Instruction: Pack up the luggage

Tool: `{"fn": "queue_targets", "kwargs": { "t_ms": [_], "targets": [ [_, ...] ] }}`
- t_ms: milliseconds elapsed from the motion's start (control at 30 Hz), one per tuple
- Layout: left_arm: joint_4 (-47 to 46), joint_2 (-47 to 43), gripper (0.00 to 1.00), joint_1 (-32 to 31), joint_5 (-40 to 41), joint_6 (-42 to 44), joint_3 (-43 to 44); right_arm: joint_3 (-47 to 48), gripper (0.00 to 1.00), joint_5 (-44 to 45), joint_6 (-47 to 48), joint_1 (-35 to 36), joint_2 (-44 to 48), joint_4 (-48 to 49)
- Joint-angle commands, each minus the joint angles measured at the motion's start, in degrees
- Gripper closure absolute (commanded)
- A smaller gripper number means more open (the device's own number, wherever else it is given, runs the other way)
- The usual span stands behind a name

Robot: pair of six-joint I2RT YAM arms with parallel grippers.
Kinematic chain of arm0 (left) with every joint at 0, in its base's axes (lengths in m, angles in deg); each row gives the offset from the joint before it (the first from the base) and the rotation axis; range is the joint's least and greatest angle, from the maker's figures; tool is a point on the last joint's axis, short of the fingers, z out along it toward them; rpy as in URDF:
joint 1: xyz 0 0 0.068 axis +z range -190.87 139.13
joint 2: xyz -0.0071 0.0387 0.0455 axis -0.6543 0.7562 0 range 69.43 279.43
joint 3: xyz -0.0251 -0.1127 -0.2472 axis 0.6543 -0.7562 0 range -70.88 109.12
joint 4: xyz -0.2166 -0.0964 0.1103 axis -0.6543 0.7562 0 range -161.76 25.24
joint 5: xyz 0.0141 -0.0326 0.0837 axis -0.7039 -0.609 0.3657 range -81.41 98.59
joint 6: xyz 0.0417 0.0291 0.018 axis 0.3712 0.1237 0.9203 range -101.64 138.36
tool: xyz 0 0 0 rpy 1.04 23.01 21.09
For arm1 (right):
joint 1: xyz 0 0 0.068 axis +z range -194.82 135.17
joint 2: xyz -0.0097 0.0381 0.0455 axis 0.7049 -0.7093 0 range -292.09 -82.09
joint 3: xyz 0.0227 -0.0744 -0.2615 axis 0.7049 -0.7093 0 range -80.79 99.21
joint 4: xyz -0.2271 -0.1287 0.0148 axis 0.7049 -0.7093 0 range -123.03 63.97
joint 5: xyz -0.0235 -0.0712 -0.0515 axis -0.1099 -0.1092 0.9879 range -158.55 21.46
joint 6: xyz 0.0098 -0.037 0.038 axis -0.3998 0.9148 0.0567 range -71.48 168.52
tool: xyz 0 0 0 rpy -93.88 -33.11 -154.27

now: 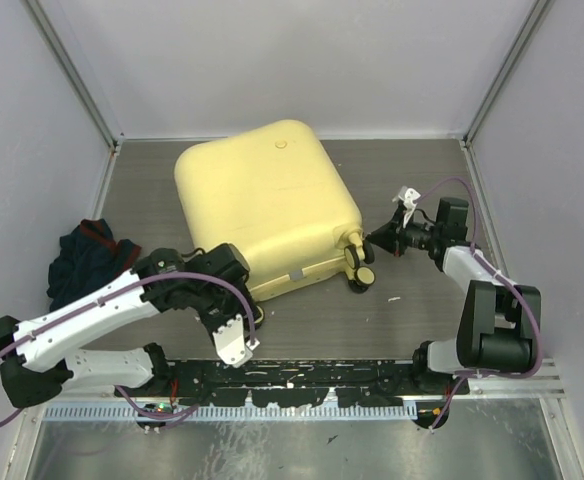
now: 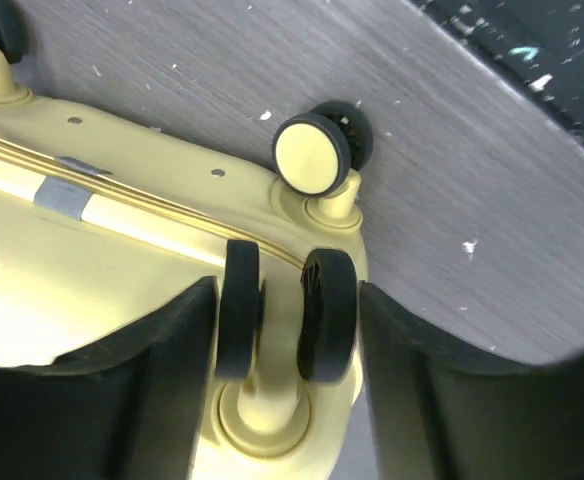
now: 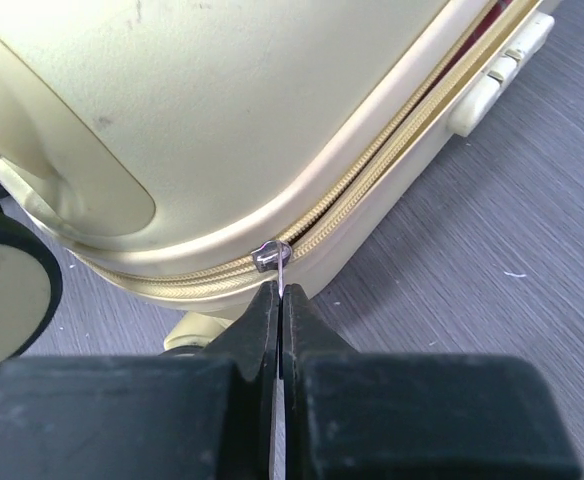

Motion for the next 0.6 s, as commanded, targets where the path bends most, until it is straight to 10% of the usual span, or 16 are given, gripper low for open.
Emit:
{"fn": "queue_targets", "kwargs": {
  "t_ms": [0,133,567],
  "targets": [
    [12.0,-0.6,0.32,0.0,-8.5,-14.1,8.8,3.1,0.99,0.9,3.3,2.1,4.0,0.4],
    [17.7,3.1,0.01,0.0,-13.8,-11.1,18.3,0.7,0.99,1.6,2.1,6.2,6.5,1.2],
    [0.3,19.9,0.07,0.0,-6.4,-11.0,33.6,-2.5,0.99,5.3,-13.3,18.4,9.5,13.0]
  ]
}}
